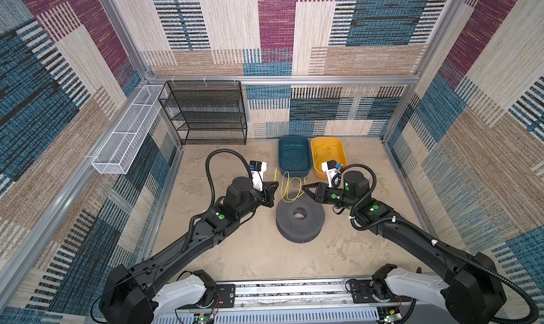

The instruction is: Wrap the cables

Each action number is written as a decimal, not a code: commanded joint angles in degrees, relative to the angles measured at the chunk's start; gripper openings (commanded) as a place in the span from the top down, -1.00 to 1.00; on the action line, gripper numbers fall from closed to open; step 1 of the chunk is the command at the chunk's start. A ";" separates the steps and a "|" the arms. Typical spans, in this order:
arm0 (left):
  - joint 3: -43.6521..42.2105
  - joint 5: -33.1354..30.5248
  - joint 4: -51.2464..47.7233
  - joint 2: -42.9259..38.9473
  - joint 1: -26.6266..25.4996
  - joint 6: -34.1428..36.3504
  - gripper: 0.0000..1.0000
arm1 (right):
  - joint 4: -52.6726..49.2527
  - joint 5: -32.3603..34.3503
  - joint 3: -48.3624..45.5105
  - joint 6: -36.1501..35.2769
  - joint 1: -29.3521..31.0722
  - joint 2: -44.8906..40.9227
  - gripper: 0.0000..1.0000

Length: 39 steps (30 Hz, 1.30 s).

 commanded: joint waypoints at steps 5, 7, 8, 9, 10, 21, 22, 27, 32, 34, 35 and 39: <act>-0.33 -0.17 2.21 -0.57 0.26 0.40 1.00 | 2.84 -0.21 0.96 0.21 0.09 0.32 0.73; -0.48 -0.21 2.25 -0.70 0.31 0.40 1.00 | 2.80 0.09 1.13 0.23 0.13 0.17 0.78; -0.59 -0.24 2.27 -0.81 0.31 0.41 1.00 | 2.62 0.27 1.31 0.14 0.08 0.01 0.82; -0.63 -0.34 2.25 -0.75 0.39 0.46 1.00 | 2.42 0.66 1.46 0.05 0.08 -0.09 0.85; -0.78 -0.44 2.25 -0.73 0.36 0.42 1.00 | 2.29 0.92 1.54 -0.03 0.08 -0.27 0.87; -3.44 -1.33 1.45 -2.27 0.77 0.03 1.00 | -3.52 9.05 4.79 -3.78 0.01 -3.19 0.98; -3.76 -1.33 1.38 -2.58 0.79 -0.09 1.00 | -4.64 10.71 5.35 -4.51 0.00 -3.38 0.98; -5.40 -1.51 0.01 -4.07 0.89 -0.36 1.00 | -9.41 18.97 9.49 -8.68 -0.81 -2.93 1.00; -6.95 -2.32 -2.20 -6.29 0.93 -0.20 1.00 | -11.22 24.33 12.99 -11.38 -3.91 -0.84 1.00; -7.45 -2.92 -3.50 -7.30 0.91 -0.01 1.00 | -11.11 23.63 13.94 -11.48 -6.70 -0.14 1.00; -7.79 -3.29 -4.19 -7.88 0.95 0.13 1.00 | -10.77 22.88 14.40 -11.14 -8.70 0.06 1.00; -9.02 -6.64 -7.71 -10.30 0.92 0.20 1.00 | -9.60 20.93 16.10 -10.33 -14.05 0.46 1.00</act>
